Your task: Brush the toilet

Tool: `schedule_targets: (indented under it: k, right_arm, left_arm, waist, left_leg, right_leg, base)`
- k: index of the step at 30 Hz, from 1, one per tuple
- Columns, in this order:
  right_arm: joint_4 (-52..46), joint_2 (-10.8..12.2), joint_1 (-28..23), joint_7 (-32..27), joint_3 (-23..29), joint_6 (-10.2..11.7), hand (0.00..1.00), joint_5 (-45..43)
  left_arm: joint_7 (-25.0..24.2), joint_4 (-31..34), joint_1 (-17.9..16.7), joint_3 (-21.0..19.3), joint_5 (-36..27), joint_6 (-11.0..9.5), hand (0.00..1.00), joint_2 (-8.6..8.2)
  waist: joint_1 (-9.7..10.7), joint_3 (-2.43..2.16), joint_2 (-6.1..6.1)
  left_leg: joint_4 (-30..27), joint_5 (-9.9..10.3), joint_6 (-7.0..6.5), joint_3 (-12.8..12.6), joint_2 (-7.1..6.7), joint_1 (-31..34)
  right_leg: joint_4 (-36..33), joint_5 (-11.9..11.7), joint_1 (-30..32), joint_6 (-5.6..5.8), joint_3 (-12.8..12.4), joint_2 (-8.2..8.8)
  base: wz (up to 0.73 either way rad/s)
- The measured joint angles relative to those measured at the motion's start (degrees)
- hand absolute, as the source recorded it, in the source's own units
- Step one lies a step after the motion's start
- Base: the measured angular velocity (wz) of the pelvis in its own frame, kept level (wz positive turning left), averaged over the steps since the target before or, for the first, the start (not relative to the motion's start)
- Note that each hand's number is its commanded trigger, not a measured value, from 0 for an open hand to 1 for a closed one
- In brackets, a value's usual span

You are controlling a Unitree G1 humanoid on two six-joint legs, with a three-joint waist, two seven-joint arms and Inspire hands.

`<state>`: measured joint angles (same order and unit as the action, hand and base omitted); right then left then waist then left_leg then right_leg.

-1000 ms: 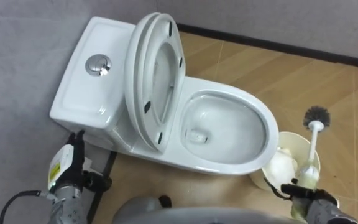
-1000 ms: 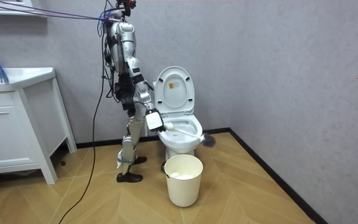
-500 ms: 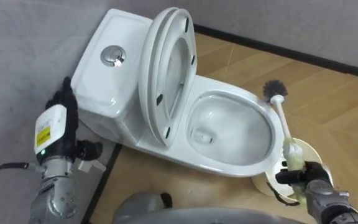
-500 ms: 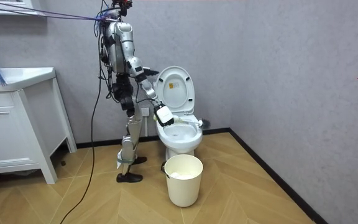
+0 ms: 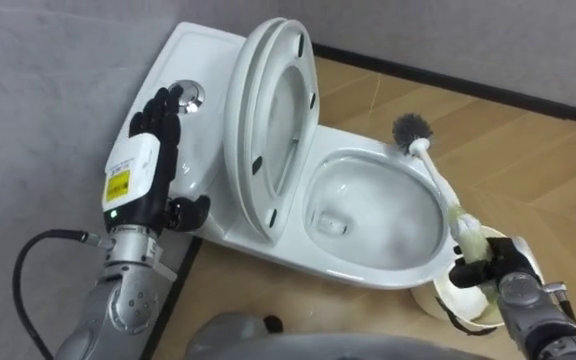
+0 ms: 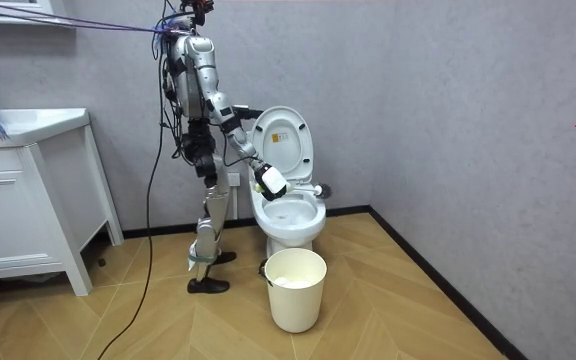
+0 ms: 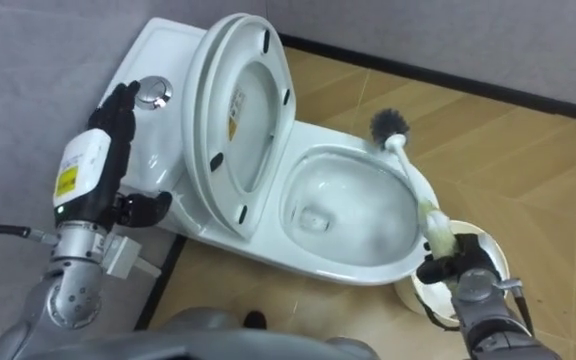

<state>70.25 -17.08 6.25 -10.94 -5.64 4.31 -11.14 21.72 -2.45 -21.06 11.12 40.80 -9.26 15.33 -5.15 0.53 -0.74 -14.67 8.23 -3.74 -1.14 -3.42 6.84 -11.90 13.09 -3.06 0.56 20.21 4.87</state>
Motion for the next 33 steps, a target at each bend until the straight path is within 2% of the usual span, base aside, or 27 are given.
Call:
schedule_targets:
  k: [9, 17, 20, 23, 25, 27, 33]
  right_arm:
    - [-1.1, -0.3, 0.0, 1.8, 0.2, -0.1, 1.0, -5.5]
    - [-1.3, -1.4, 0.5, 2.8, 0.2, -0.3, 1.0, -7.4]
    - [-1.8, -1.5, -0.2, 3.1, 0.3, -0.4, 1.0, -7.1]
    - [-4.0, -1.5, -2.0, 3.1, 0.3, -0.5, 1.0, -7.0]
    - [-4.8, -1.5, -2.8, 3.0, 0.3, -0.7, 1.0, -6.9]
    - [-5.6, -1.5, -3.6, 3.0, 0.1, -0.7, 1.0, -6.8]
    - [-5.9, -1.5, -4.4, 3.0, 0.1, -1.5, 1.0, -7.2]
  left_arm:
    - [-1.2, -2.2, 0.1, 1.1, 0.5, -0.6, 0.0, 1.28]
    - [-1.2, -9.2, 1.7, 0.6, 3.0, -0.4, 0.0, 2.02]
    - [-1.2, -11.7, 2.2, 0.1, 4.2, 0.2, 0.0, 2.56]
    - [-1.1, -13.4, 2.6, -1.4, 5.0, 0.2, 0.0, 2.75]
    - [-1.1, -14.6, 3.6, -2.7, 5.9, 0.5, 0.0, 3.12]
    - [-0.9, -15.2, 4.2, -4.2, 6.0, 0.7, 0.0, 3.15]
    - [0.2, -16.2, 5.5, -7.4, 7.4, 3.2, 0.0, 3.18]
  waist:
    - [0.2, 0.21, -0.32]
    - [0.7, 0.16, -0.28]
    - [1.2, 0.15, -0.27]
    - [0.4, 0.02, -0.15]
    - [0.3, -0.21, 0.16]
    - [0.2, -0.25, 0.14]
    - [0.2, -0.3, 0.1]
  left_leg:
    - [-0.1, 0.0, -0.06, -0.3, 0.0, 0.2]
    - [0.0, 0.0, -0.08, -0.5, 0.01, 0.8]
    - [0.1, 0.0, -0.08, -0.5, 0.03, 0.9]
    - [0.4, 0.0, -0.08, -1.3, 0.23, 1.0]
    - [0.3, 0.1, -0.11, -1.7, 0.33, 1.5]
    - [0.3, 0.1, -0.12, -1.8, 0.36, 1.3]
    - [0.3, 0.1, -0.13, -2.0, 0.37, 1.1]
  right_leg:
    - [0.0, 0.0, 0.3, 0.01, -0.6, 0.01]
    - [-0.2, 0.0, 1.1, 0.01, -0.5, 0.03]
    - [-0.2, 0.0, 1.1, 0.01, -0.2, 0.0]
    - [-0.2, 0.0, 1.8, 0.01, -1.3, 0.0]
    - [-0.7, 0.0, 2.1, 0.0, -1.4, -0.04]
    - [-0.8, 0.0, 2.0, 0.0, -1.5, -0.06]
    - [-0.8, 0.0, 1.8, 0.0, -1.5, -0.14]
  base:
    - [-0.01]
    - [-0.01]
    - [0.03]
    - [-0.15]
    - [-0.1]
    - [-0.02]
    - [0.0]
